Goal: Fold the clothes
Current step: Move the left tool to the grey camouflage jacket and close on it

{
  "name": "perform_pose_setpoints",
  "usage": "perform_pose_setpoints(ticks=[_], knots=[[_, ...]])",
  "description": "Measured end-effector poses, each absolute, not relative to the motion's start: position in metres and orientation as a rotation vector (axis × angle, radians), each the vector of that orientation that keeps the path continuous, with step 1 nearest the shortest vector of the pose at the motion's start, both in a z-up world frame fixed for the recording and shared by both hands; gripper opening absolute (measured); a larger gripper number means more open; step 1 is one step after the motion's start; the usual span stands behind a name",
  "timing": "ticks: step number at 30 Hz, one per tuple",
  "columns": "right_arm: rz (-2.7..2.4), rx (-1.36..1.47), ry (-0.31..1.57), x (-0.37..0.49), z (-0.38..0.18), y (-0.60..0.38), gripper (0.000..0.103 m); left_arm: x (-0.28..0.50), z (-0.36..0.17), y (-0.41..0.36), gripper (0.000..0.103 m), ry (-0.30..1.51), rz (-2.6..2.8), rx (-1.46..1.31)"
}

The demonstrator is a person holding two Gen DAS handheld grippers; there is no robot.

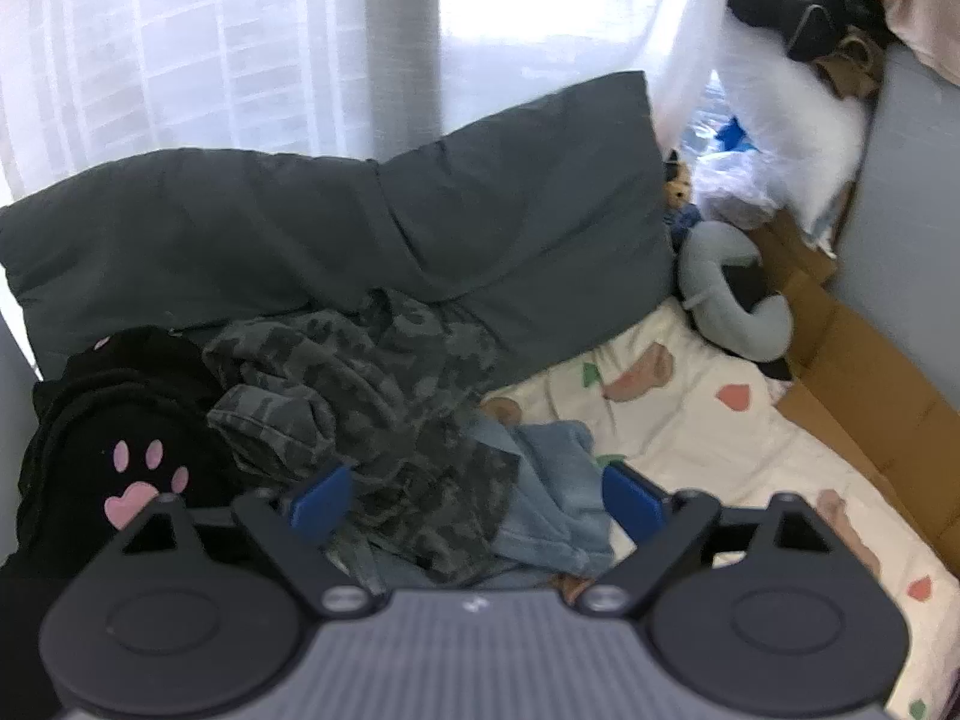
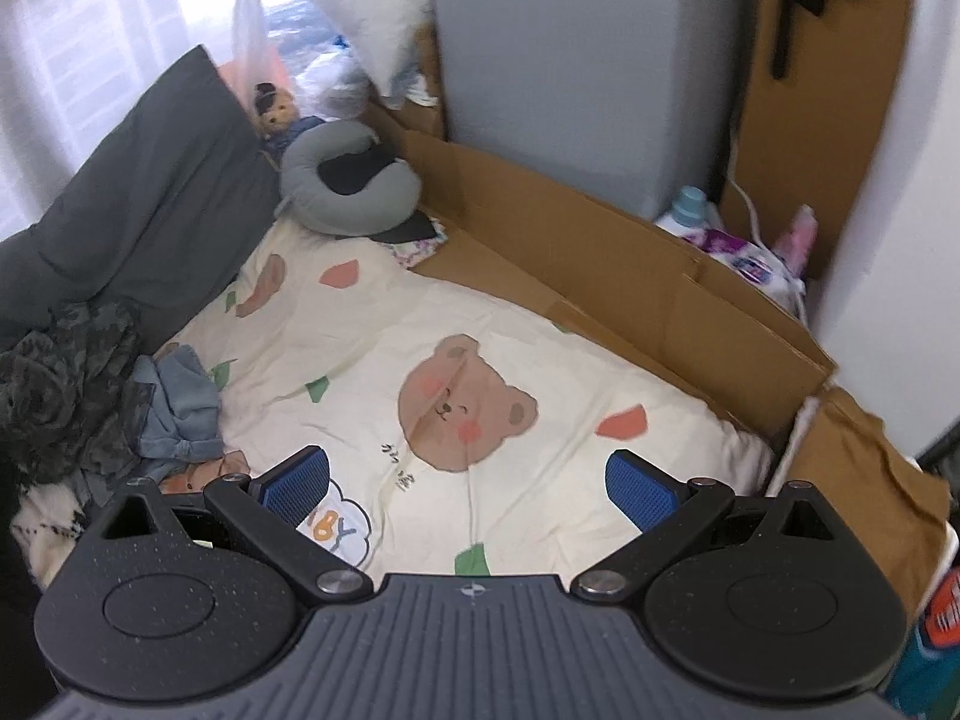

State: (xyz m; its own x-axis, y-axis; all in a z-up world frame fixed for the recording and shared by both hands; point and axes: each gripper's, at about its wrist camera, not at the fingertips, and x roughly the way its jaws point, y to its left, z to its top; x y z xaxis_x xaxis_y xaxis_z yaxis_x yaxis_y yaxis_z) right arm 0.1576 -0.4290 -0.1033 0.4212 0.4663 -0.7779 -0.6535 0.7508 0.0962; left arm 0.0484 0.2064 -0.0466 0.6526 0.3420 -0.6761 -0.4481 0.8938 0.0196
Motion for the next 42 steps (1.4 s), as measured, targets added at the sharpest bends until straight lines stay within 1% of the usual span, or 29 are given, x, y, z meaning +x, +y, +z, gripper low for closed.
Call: perform_pose_setpoints(ticks=[3,7,8,12,15,19,23,24,26,35,41,42], knots=[[0.756,-0.245,0.876,0.163,-0.114,-0.419,0.101,0.053,-0.063,0.217,0.089,0.712,0.476,-0.158],[0.807,-0.256,0.861,0.171,-0.133,-0.404,0.101,0.057,-0.088,0.239,0.076,0.697,0.509,-0.22],[0.822,-0.261,0.861,0.172,-0.139,-0.399,0.101,0.058,-0.094,0.246,0.075,0.696,0.52,-0.235],[0.892,-0.265,0.864,0.176,-0.159,-0.381,0.101,0.062,-0.119,0.272,0.075,0.691,0.562,-0.297],[0.929,-0.295,0.842,0.174,-0.172,-0.369,0.101,0.065,-0.134,0.285,0.075,0.68,0.599,-0.293],[0.962,-0.316,0.845,0.174,-0.188,-0.359,0.101,0.073,-0.151,0.302,0.079,0.662,0.631,-0.274],[0.978,-0.342,0.845,0.172,-0.207,-0.354,0.101,0.082,-0.166,0.318,0.081,0.634,0.656,-0.254],[0.98,-0.347,0.848,0.171,-0.212,-0.354,0.101,0.084,-0.168,0.322,0.084,0.625,0.66,-0.244],[0.985,-0.351,0.862,0.171,-0.221,-0.354,0.101,0.088,-0.174,0.327,0.085,0.61,0.664,-0.226],[1.004,-0.365,0.892,0.173,-0.252,-0.352,0.101,0.09,-0.199,0.356,0.085,0.586,0.707,-0.236],[1.02,-0.374,0.91,0.17,-0.265,-0.35,0.101,0.095,-0.205,0.362,0.083,0.564,0.701,-0.215],[1.022,-0.375,0.911,0.17,-0.267,-0.35,0.101,0.097,-0.207,0.363,0.08,0.562,0.704,-0.216]])
